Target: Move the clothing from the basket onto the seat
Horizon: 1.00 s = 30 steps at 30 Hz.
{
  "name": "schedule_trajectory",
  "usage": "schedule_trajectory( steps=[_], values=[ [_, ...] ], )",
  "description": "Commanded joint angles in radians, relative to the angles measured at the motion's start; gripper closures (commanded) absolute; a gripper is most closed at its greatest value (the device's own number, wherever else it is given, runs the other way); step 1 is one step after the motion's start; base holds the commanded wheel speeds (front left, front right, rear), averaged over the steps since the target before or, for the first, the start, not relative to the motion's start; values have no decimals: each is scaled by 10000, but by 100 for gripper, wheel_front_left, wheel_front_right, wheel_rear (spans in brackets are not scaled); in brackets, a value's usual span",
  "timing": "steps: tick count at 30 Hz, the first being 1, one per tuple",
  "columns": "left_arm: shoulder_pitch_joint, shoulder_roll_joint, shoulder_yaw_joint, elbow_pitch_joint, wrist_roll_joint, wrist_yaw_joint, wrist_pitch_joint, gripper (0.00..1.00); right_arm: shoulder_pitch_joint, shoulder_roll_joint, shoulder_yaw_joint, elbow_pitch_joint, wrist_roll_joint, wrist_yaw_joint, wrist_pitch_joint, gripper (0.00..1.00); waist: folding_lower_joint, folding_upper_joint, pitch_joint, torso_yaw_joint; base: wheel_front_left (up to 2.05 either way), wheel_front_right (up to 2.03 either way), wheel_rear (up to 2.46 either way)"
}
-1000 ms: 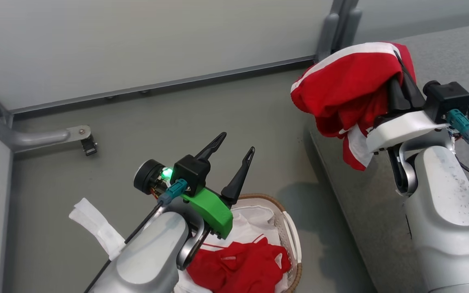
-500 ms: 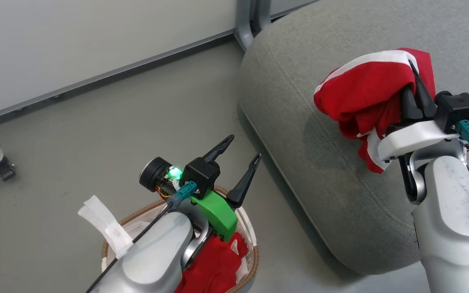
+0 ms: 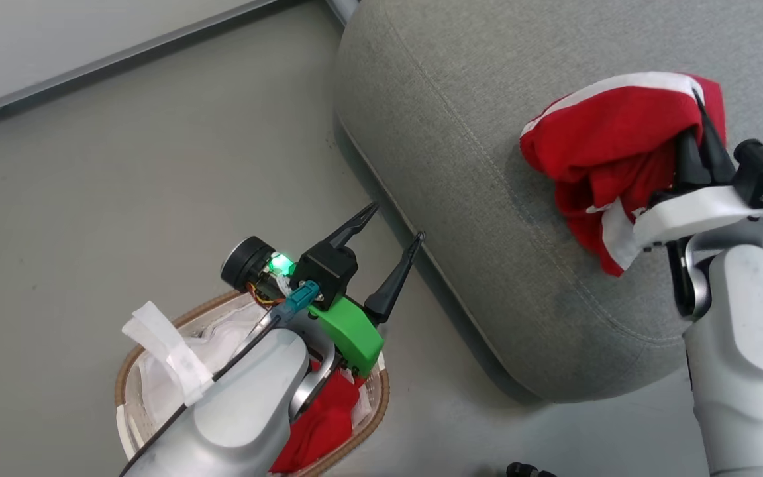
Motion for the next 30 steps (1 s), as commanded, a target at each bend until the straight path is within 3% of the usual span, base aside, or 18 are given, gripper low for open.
schedule_trajectory(
  steps=[1,5,16,20,24,30],
  values=[
    [-159,117,25,-59,106,23,-1,0,-418,-9,-113,-47,-169,-10,-24,100,0,120,475,481,0,0,0],
    [-242,56,70,-191,152,45,0,0,-1330,-134,-466,132,-259,-12,-24,100,0,120,890,1014,0,0,0],
    [-874,-29,-88,-935,598,96,5,0,-5265,-3029,-1660,1273,-1077,-12,-24,100,0,120,2686,2426,0,0,0],
    [-1173,18,-88,-1266,728,189,16,0,-6507,-3765,-2303,2030,-1629,-12,-1,100,0,120,3393,2848,0,0,0],
    [-1427,-46,-76,-1572,637,148,56,0,-7234,-4229,-2914,2776,-2298,-12,77,100,0,120,4018,3288,0,0,0],
    [-1580,63,-81,-1804,719,235,71,0,-7356,-4221,-3615,3648,-3229,-12,10,100,0,120,4643,3621,0,0,0]
  ],
)
